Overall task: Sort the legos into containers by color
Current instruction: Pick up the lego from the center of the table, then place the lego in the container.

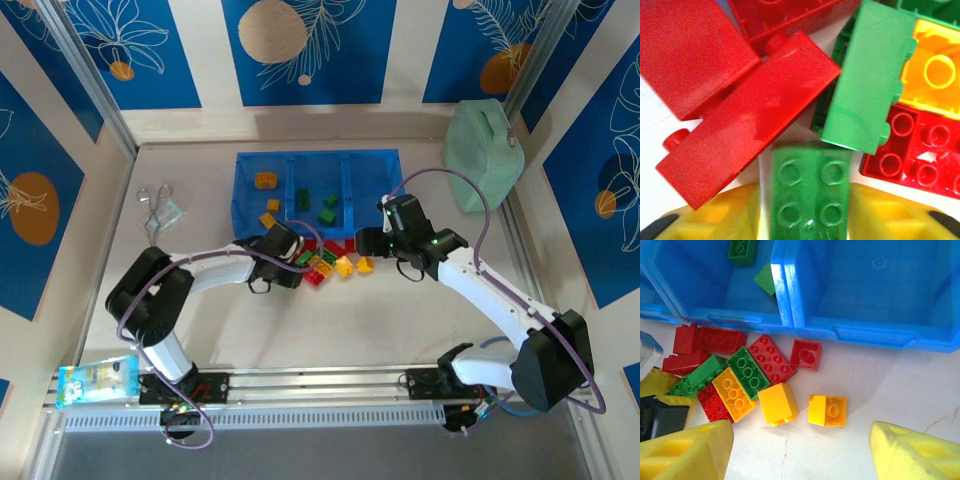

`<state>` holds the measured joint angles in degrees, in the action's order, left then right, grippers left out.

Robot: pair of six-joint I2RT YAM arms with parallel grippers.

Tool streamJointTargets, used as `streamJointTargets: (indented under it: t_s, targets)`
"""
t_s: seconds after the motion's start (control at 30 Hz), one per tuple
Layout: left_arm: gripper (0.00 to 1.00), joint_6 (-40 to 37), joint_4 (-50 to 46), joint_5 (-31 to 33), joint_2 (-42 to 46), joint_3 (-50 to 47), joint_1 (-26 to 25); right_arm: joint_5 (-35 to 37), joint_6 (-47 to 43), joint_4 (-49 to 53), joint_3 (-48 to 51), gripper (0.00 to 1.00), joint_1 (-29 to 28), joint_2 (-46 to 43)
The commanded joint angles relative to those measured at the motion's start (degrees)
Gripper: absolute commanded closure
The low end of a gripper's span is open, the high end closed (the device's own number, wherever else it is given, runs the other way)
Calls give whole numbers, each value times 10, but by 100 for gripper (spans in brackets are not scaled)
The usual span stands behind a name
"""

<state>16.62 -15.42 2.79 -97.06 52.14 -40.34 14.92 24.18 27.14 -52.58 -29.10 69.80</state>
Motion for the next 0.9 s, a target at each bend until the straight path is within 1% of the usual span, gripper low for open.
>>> streamJointTargets:
  t_s: [0.0,0.07,0.13,0.33,0.4,0.47,0.63,0.73,0.87]
  targets:
    - [61,-2,-42,12,-10,8,-28,-14,12,-14,10,28,5,-17]
    - [65,-2,-55,26,-4,9,-38,-16,12,-16,13,28,8,-19]
    - [67,2,-64,25,10,10,-43,-17,13,-18,15,28,10,-22]
    - [68,30,-67,10,101,23,-45,-22,19,-25,27,29,13,-28]
    - [68,27,-69,15,123,47,-45,-27,24,-30,31,29,15,-27]
    - [69,14,-78,21,122,86,-43,-34,28,-35,35,29,16,-25]
    - [69,-20,-93,13,55,206,-21,-37,39,-27,36,29,16,-27]
    - [69,-25,-96,3,-6,282,2,-27,47,-8,38,29,17,-35]
    - [68,-37,-125,-2,-99,394,23,-31,55,4,60,29,17,-61]
